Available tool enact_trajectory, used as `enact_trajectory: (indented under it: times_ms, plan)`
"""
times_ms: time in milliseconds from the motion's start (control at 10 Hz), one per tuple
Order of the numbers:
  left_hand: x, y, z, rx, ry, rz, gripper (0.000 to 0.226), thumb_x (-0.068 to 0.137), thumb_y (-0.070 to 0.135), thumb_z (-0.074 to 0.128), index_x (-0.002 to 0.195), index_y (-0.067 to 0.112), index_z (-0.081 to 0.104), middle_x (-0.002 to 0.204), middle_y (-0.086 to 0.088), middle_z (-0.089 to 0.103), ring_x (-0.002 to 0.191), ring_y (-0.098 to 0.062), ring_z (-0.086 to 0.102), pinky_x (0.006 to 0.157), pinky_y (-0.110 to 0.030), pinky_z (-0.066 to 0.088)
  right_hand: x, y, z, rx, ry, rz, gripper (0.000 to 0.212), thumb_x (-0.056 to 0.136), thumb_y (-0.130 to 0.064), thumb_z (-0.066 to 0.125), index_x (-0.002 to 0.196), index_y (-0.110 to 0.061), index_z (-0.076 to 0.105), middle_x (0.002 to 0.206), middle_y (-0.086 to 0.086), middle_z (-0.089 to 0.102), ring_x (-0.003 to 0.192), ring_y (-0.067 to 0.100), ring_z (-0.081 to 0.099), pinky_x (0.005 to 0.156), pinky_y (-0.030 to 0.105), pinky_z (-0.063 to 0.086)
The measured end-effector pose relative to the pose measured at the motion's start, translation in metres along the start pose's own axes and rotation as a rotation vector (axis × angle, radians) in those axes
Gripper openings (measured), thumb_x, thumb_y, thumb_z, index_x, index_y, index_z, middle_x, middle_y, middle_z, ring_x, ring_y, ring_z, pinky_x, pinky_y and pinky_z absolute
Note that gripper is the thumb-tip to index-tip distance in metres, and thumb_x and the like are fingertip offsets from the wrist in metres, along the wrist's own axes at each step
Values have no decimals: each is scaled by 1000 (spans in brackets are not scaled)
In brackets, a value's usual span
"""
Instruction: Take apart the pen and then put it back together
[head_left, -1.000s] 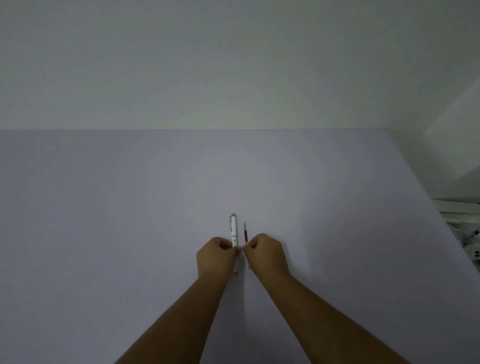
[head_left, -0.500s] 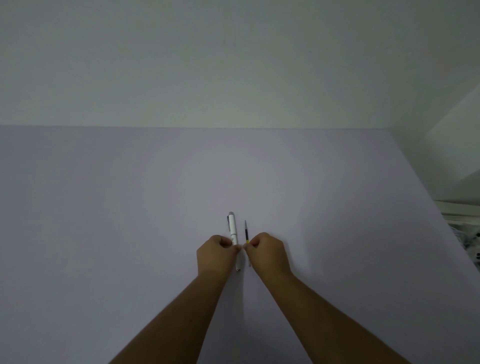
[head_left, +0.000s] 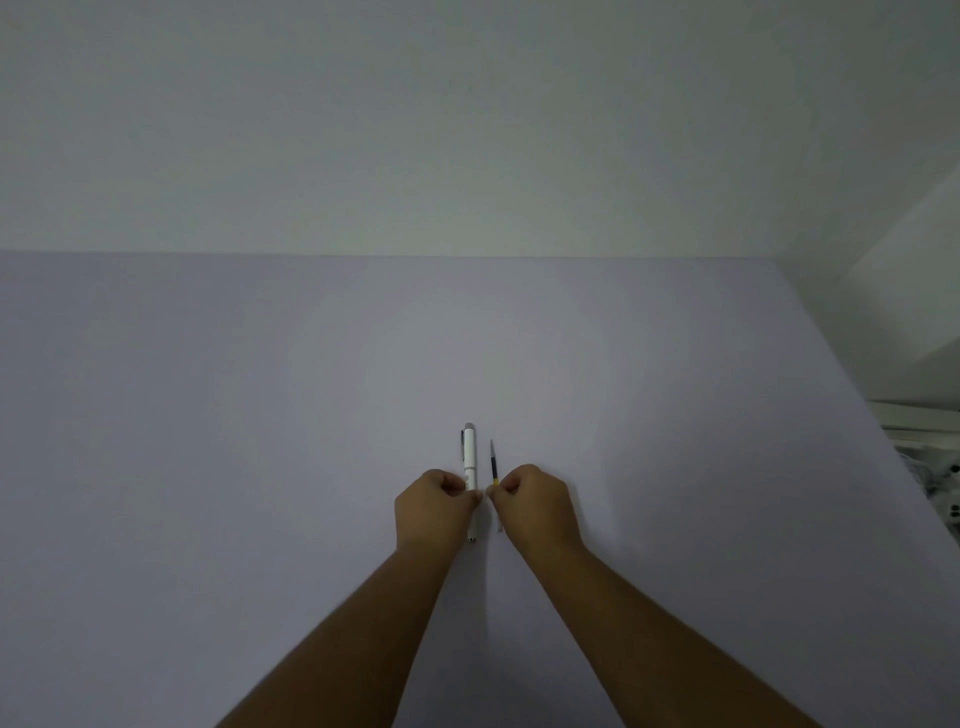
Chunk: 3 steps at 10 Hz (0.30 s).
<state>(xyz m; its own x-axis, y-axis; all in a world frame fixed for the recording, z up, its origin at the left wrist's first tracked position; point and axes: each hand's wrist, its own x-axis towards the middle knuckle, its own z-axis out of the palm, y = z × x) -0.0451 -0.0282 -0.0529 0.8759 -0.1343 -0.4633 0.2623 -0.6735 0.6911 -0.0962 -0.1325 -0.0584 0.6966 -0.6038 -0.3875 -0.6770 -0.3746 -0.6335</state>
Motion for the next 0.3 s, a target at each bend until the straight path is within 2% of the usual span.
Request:
enact_trajectory:
  times_ms: [200, 300]
  plan:
    - [-1, 2, -3, -4, -14, -1, 24, 84, 27, 68, 103, 12, 65, 90, 0, 65, 78, -13, 58, 66, -18, 44, -2, 0, -1, 11, -13, -8, 26, 87, -35, 59, 92, -10, 66, 92, 8, 71, 87, 25, 67, 79, 37, 56]
    - [-7, 6, -12, -2, 12, -18, 25, 90, 25, 58, 109, 10, 62, 93, -4, 65, 79, -14, 55, 66, -18, 42, -5, -3, -7, 16, 51, -16, 30, 92, -36, 52, 94, -9, 65, 92, 9, 70, 86, 26, 65, 75, 34, 52]
